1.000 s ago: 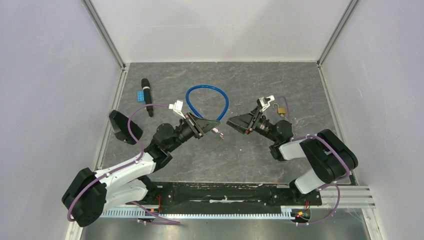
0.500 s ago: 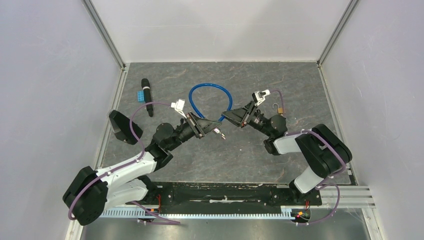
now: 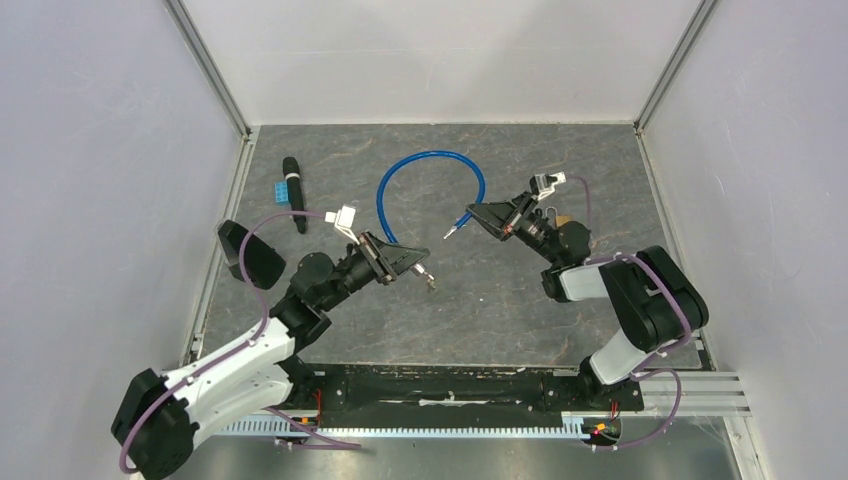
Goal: Unlock with the key
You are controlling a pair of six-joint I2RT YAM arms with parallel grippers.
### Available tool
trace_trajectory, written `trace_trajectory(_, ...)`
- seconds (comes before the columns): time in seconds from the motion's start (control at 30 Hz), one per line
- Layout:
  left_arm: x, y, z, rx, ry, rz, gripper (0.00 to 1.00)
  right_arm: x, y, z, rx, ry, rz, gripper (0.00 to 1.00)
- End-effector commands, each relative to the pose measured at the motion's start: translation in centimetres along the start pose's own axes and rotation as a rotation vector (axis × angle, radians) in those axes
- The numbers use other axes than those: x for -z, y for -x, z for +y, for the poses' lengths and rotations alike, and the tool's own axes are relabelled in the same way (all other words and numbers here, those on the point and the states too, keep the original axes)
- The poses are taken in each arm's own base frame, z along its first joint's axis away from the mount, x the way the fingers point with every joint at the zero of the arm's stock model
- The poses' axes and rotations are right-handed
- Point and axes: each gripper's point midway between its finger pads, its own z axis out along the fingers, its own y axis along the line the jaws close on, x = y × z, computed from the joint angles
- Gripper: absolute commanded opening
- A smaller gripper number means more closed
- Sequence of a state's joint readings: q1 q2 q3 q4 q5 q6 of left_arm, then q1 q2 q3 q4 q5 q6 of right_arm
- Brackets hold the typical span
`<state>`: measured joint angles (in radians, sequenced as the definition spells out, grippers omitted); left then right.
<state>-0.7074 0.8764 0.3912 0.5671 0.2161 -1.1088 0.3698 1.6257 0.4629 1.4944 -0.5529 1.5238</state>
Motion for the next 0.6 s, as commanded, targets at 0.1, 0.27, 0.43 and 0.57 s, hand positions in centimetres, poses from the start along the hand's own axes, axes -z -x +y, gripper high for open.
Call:
trace_trajectory(0.1,2.3,1.1,7.8,-0.13,0.419,0.016,0.02,1.5,2.4,2.4,0.259,0.084,-0.016,0.0)
trace_trajectory(0.27,4.2,1.1,13.2,-0.231,0.768,0.16,0.02,4.1,2.8,-5.0,0.348,-0.202,0.002,0.0)
trace_trajectory(0.43,2.5,0.8,15.5,-0.259,0.836,0.237,0.02,7.4,4.3,-11.4,0.498,-0.52,0.026,0.0)
trace_trajectory(0.57,1.0,1.3,18.0,-0.288,0.942,0.284,0.02,10.4,7.1,-14.2,0.573,-0.722,-0.015,0.0)
